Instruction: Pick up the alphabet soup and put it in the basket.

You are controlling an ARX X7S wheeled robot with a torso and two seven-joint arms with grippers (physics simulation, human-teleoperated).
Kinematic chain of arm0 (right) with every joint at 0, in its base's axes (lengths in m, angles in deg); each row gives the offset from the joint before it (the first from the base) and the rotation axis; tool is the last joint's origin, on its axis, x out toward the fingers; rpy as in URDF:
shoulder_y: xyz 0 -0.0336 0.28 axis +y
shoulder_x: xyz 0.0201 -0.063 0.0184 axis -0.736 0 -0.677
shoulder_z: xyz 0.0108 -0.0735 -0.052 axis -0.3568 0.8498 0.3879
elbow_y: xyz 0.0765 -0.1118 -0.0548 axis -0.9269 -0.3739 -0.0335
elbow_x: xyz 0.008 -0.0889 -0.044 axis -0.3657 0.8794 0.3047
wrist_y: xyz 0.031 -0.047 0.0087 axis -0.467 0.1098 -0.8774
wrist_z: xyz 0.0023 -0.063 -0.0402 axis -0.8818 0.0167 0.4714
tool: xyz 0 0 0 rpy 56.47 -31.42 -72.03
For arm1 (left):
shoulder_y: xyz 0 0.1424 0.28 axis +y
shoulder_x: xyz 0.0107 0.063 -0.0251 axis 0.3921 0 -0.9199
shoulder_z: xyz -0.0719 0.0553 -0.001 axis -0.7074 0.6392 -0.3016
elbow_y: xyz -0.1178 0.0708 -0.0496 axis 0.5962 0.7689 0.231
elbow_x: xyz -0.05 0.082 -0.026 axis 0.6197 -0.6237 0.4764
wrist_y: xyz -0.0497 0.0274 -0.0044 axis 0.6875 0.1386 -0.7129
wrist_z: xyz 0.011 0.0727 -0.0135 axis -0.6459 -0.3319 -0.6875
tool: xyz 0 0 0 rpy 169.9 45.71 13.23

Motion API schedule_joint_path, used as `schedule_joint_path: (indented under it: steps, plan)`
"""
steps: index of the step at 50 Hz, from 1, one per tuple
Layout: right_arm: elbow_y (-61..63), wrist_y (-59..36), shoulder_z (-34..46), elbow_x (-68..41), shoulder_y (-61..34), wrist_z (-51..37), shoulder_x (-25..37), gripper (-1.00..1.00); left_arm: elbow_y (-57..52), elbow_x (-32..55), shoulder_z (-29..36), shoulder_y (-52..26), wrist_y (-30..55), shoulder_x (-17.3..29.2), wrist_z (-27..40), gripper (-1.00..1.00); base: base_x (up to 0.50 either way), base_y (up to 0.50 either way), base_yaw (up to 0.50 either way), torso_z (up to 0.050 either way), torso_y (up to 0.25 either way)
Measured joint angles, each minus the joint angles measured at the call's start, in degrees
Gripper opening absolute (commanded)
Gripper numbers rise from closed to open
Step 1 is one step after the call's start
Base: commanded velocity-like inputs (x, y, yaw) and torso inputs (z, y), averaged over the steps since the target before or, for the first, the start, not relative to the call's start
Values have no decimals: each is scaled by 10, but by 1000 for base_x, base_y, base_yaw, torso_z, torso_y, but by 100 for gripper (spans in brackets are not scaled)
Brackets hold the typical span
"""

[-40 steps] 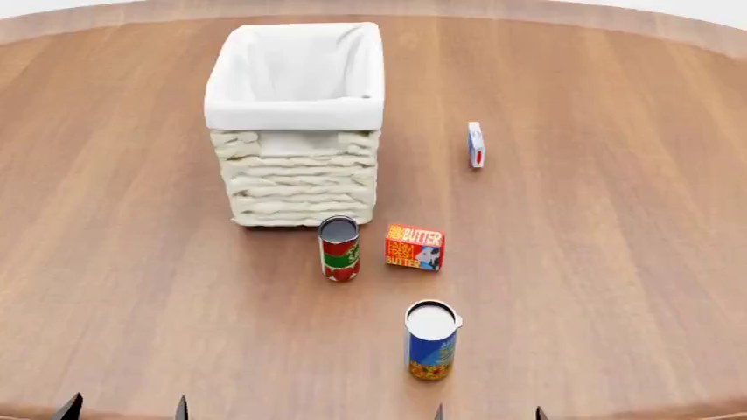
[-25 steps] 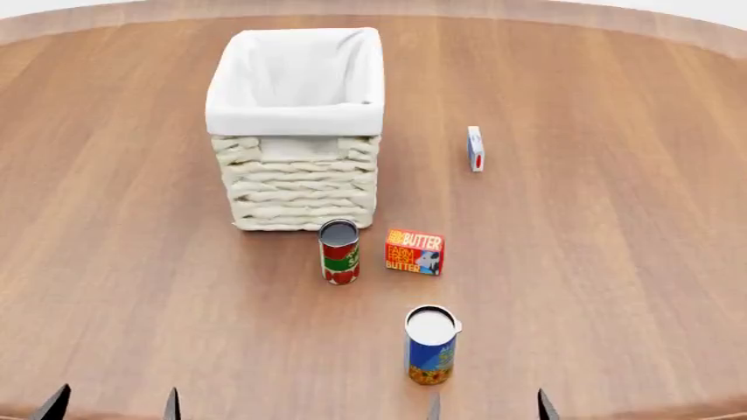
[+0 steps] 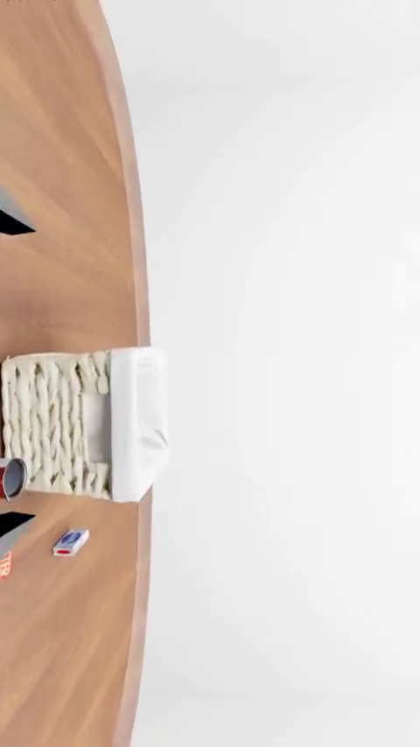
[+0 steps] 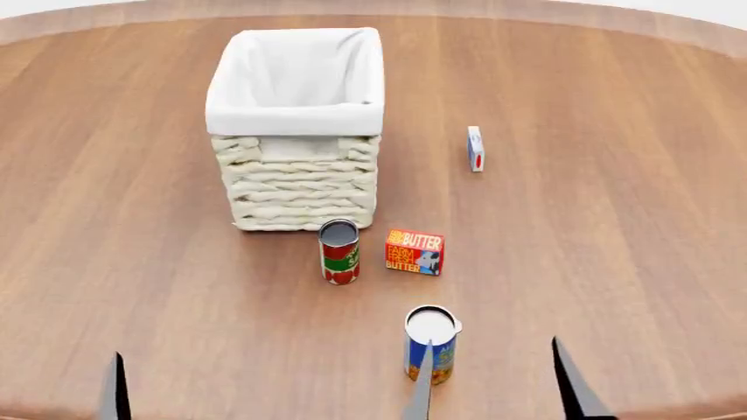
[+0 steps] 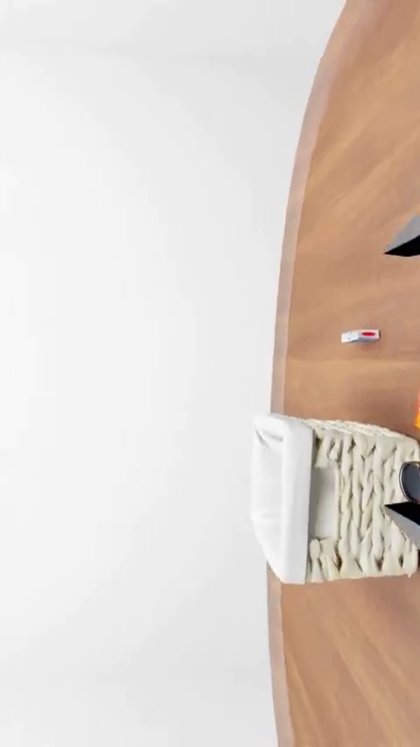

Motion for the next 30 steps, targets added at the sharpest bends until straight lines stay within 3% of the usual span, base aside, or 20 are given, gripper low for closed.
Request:
schedule_joint_path:
  steps: [8,30]
  plan:
    - [25,-11,2,-1,4,-8,7,100,-29,1,1,10,4,8,11,100,118,0,0,0,0]
    - [42,-19,7,-12,7,-26,22,100,-40,-4,14,15,2,23,34,100,500,0,0,0,0]
